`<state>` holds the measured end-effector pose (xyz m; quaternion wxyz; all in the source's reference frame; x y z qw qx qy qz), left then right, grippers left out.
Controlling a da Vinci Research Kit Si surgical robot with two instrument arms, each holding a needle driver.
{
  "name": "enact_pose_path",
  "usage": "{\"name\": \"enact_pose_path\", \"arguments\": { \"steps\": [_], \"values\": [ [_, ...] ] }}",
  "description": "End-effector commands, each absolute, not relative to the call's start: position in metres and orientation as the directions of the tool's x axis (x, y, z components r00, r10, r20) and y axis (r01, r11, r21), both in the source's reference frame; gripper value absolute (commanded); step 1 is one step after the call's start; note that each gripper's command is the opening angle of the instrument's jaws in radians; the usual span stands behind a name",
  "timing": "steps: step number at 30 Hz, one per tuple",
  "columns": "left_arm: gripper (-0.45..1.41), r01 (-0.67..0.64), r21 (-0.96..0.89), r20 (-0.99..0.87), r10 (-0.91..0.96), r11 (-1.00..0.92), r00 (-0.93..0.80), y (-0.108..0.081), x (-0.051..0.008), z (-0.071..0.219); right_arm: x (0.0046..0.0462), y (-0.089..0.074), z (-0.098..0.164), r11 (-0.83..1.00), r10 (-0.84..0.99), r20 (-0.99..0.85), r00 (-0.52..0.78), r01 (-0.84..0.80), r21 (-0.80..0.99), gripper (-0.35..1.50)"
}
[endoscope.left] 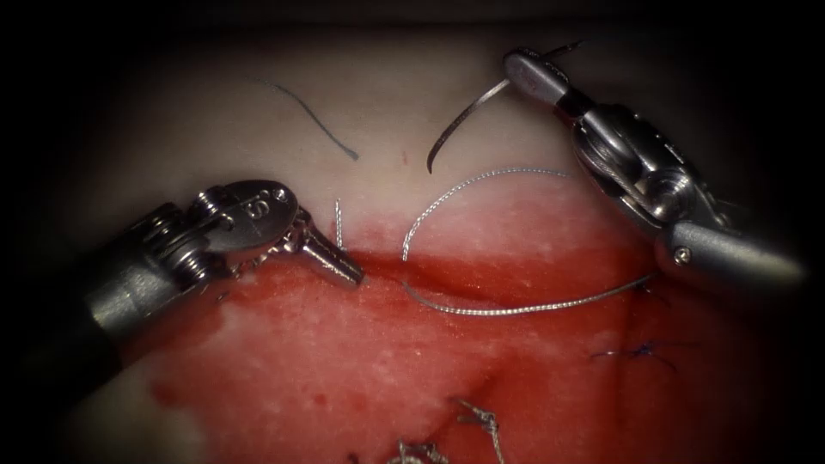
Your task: Wound Closure
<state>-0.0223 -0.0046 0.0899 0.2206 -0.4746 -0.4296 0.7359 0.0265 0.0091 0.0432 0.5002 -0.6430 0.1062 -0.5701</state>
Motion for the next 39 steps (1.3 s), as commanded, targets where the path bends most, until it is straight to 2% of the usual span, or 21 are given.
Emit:
{"name": "enact_pose_path", "arguments": {
  "steps": [1, 39],
  "values": [
    [-0.45, 0.084, -0.837, -0.516, 0.730, -0.541, -0.447, -0.0032, -0.0224, 0.0891, 0.0273, 0.0102, 0.0424, -0.477, -0.703, 0.628, 0.334, 0.432, -0.765, -0.35],
    [-0.45, 0.080, -0.837, -0.514, 0.729, -0.541, -0.451, -0.0028, -0.0219, 0.0890, 0.0279, 0.0095, 0.0444, -0.476, -0.730, 0.604, 0.321, 0.396, -0.786, -0.35]
  ]
}}
